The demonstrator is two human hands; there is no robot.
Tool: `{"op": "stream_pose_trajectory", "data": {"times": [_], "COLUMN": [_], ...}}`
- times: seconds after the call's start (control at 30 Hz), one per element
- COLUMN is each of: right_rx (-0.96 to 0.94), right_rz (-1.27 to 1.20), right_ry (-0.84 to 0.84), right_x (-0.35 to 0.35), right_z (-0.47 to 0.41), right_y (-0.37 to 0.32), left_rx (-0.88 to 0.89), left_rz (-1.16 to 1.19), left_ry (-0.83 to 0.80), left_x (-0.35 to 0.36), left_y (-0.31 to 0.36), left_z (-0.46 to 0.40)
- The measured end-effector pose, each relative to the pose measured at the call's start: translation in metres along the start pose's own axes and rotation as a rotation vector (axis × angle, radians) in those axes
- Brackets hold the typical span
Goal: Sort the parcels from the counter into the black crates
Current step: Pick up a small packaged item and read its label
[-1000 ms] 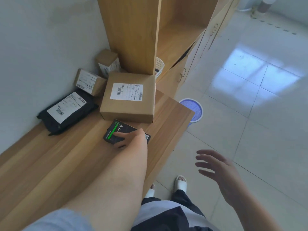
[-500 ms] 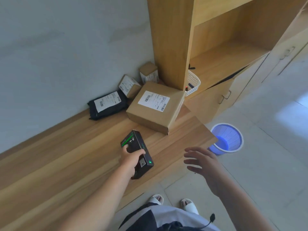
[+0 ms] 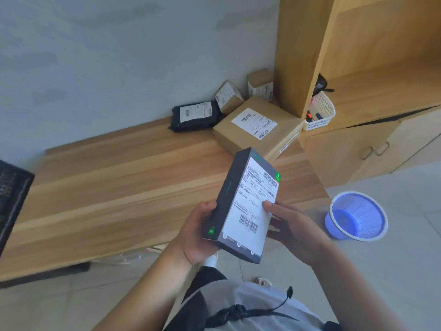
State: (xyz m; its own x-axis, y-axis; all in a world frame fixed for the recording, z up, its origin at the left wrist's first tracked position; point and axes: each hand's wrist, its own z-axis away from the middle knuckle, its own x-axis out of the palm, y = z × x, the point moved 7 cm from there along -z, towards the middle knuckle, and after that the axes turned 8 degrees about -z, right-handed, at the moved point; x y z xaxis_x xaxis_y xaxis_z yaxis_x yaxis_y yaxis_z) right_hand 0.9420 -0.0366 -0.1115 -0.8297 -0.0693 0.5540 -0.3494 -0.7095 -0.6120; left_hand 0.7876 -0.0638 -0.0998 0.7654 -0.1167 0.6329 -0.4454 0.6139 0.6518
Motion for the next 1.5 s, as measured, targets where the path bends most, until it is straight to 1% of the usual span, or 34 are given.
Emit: {"op": "stream_pose_trajectory", "data": {"times": [0.07, 0.17, 0.27, 0.4, 0.5, 0.6, 0.77, 0.9, 1.2, 1.5], "right_rx": [0.005, -0.029, -0.154, -0.331, -0.424, -0.496, -0.557, -0.567, -0.551, -0.52], "right_rz": [0.012, 0.061, 0.192, 0.243, 0.272, 0.255, 0.27, 0.218, 0.228, 0.191], "right_ry": [-0.058, -0.045, 0.022, 0.043, 0.009, 0.017, 0.027, -0.044, -0.213, -0.218], "right_x": [0.004, 0.004, 0.003, 0.007, 0.013, 0.015, 0.013, 0.012, 0.012, 0.008], "right_z": [0.006, 0.016, 0.03, 0.055, 0.072, 0.086, 0.102, 0.113, 0.12, 0.118], "right_y": [-0.006, -0.019, -0.041, -0.072, -0.088, -0.098, -0.103, -0.105, -0.104, -0.096], "left_rx": [-0.003, 0.017, 0.041, 0.151, 0.221, 0.248, 0.272, 0.29, 0.35, 0.339], "left_rz": [-0.025, -0.212, -0.421, -0.558, -0.63, -0.651, -0.695, -0.663, -0.616, -0.606], "left_ry": [0.07, 0.219, 0.352, 0.429, 0.428, 0.396, 0.389, 0.376, 0.396, 0.422], "left_x": [0.001, -0.003, 0.004, 0.021, 0.044, 0.062, 0.079, 0.087, 0.093, 0.093], "left_y": [0.003, 0.012, 0.029, 0.047, 0.053, 0.055, 0.063, 0.065, 0.067, 0.055], "left_z": [0.011, 0.028, 0.045, 0.07, 0.082, 0.084, 0.083, 0.082, 0.088, 0.089]}}
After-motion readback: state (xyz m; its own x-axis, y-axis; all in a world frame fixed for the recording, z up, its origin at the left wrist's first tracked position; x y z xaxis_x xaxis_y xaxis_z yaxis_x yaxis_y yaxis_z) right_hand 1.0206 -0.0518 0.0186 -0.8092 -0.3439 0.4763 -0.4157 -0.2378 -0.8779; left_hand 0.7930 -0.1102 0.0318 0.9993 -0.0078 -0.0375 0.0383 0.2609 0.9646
